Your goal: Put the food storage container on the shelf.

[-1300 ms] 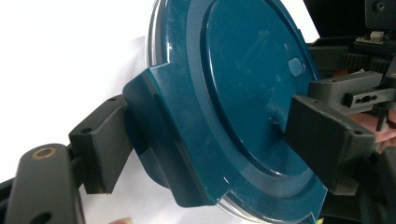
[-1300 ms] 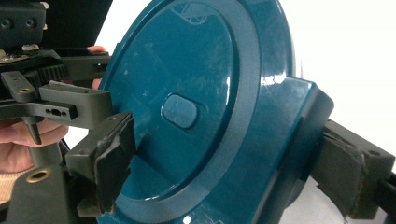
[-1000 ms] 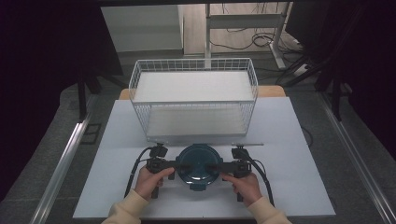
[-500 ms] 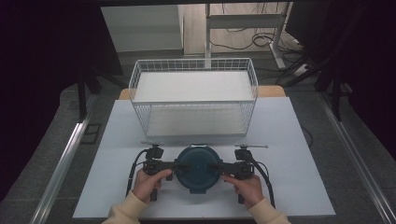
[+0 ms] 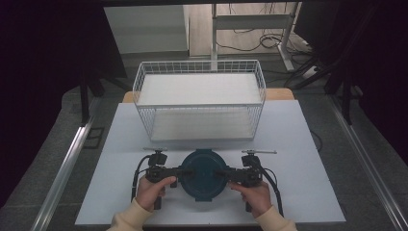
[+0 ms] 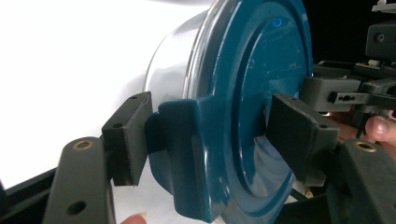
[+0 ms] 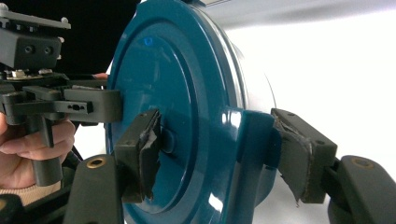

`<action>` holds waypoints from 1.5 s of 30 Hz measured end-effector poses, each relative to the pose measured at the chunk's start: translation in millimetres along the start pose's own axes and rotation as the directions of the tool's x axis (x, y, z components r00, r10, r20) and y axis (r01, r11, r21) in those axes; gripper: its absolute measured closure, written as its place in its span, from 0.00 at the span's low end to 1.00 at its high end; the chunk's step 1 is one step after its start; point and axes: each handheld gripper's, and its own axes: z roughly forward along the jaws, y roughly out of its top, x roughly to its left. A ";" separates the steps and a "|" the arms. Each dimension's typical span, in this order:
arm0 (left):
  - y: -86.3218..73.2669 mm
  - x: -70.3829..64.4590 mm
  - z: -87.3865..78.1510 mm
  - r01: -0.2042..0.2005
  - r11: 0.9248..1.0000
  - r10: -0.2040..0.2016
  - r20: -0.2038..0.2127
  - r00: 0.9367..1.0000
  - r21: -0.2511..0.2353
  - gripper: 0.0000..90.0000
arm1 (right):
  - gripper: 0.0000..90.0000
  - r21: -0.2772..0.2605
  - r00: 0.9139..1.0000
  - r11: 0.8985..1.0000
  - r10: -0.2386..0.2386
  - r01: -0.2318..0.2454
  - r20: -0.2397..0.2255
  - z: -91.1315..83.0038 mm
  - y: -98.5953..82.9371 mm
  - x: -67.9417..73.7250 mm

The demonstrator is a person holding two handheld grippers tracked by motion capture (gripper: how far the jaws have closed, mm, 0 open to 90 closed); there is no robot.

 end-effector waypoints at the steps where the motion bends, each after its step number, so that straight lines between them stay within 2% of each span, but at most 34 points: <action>1: 0.1 -1.7 -1.5 -0.010 1.000 0.010 -0.007 1.000 -0.017 0.37 | 0.40 -0.006 1.000 1.000 -0.013 0.013 0.002 0.4 0.0 1.5; 10: 1.3 -9.2 -7.8 -0.048 0.998 0.048 -0.015 0.999 -0.031 0.37 | 0.40 -0.026 0.999 0.998 -0.049 0.049 -0.001 -3.4 2.2 7.6; 16: 3.6 -21.7 -15.7 -0.104 0.993 0.102 -0.037 0.994 -0.053 0.38 | 0.40 -0.052 0.996 0.995 -0.083 0.082 -0.013 -11.3 6.6 13.4; 27: 9.1 -32.1 -24.2 -0.137 0.988 0.135 -0.035 0.990 -0.073 0.38 | 0.40 -0.082 0.989 0.986 -0.144 0.144 -0.004 -21.8 16.2 25.2; 34: 13.5 -36.5 -27.9 -0.152 0.985 0.149 -0.036 0.988 -0.080 0.38 | 0.40 -0.089 0.986 0.982 -0.166 0.165 -0.001 -25.5 21.0 29.7; 45: 31.9 -45.9 -35.3 -0.179 0.979 0.176 -0.035 0.984 -0.094 0.38 | 0.40 -0.108 0.980 0.975 -0.197 0.196 0.006 -33.3 39.3 38.0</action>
